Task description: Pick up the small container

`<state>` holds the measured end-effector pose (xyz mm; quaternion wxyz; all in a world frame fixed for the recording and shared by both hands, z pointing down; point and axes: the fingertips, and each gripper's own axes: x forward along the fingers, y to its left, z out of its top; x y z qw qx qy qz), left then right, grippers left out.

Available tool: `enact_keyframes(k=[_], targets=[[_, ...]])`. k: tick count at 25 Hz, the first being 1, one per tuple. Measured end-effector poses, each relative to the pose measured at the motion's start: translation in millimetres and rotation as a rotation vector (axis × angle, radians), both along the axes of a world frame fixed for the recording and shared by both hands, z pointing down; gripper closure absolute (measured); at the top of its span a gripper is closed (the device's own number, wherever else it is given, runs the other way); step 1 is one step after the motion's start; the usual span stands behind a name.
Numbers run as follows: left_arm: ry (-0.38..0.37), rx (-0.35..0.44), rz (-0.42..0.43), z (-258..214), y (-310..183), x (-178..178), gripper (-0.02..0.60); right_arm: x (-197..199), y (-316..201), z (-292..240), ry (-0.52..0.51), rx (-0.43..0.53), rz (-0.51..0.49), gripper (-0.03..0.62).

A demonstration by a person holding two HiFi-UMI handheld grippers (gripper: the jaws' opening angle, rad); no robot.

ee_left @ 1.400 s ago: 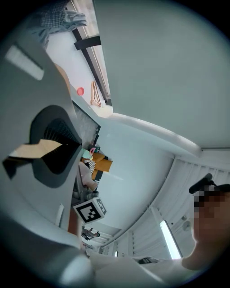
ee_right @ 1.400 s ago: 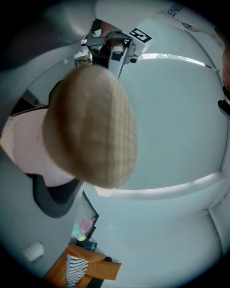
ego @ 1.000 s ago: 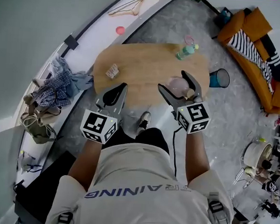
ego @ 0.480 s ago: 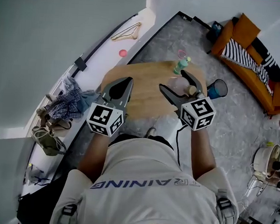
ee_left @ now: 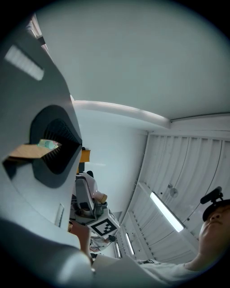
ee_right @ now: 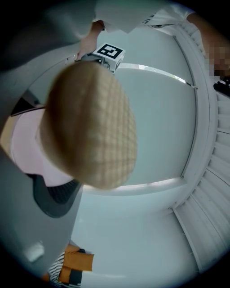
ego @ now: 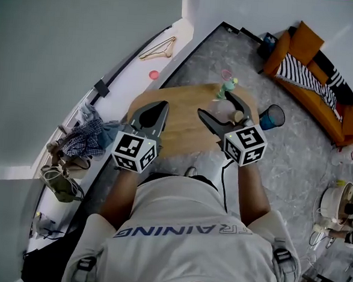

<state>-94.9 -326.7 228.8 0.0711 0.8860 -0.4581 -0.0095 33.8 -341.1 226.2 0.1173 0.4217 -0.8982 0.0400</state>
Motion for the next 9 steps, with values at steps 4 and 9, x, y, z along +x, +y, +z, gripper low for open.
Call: enact_keyframes(k=[4,9], targets=[[-0.001,-0.002,0.011,-2.9,-4.1,1.1,0.580,0.0,-1.9,-1.5,0.004,0.000,0.009,0.161],[-0.005,-0.006,0.021,-2.1,-10.4,0.2,0.580,-0.5,-6.9,-0.2,-0.008,0.002,0.021,0.161]])
